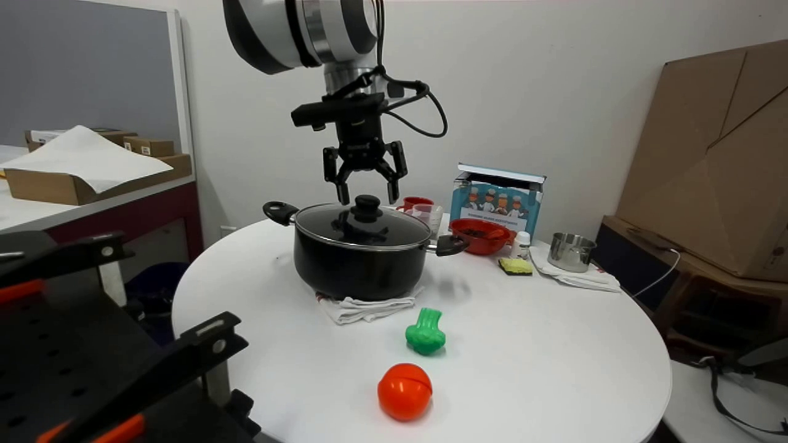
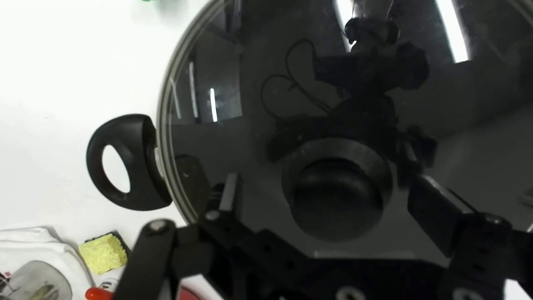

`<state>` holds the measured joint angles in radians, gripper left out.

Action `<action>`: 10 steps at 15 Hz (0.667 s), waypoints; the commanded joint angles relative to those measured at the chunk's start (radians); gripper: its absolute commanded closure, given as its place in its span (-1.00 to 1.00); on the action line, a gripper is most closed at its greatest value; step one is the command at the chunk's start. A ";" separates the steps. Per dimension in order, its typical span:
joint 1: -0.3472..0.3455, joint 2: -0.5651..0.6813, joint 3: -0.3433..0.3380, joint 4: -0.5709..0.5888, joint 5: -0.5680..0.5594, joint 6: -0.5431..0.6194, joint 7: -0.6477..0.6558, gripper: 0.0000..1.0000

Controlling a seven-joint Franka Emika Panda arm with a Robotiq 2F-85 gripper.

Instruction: Take the lid off the pot, put its contents om the table, then place the lid on the pot

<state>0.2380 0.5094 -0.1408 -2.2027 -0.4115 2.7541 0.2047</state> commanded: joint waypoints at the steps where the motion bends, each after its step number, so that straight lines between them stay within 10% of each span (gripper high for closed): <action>1: -0.060 -0.060 0.067 -0.014 0.100 -0.075 -0.074 -1.00; 10: -0.159 -0.196 0.152 0.055 0.300 -0.327 -0.149 -1.00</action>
<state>0.0829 0.3128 0.0070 -2.1492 -0.1096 2.4277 0.0541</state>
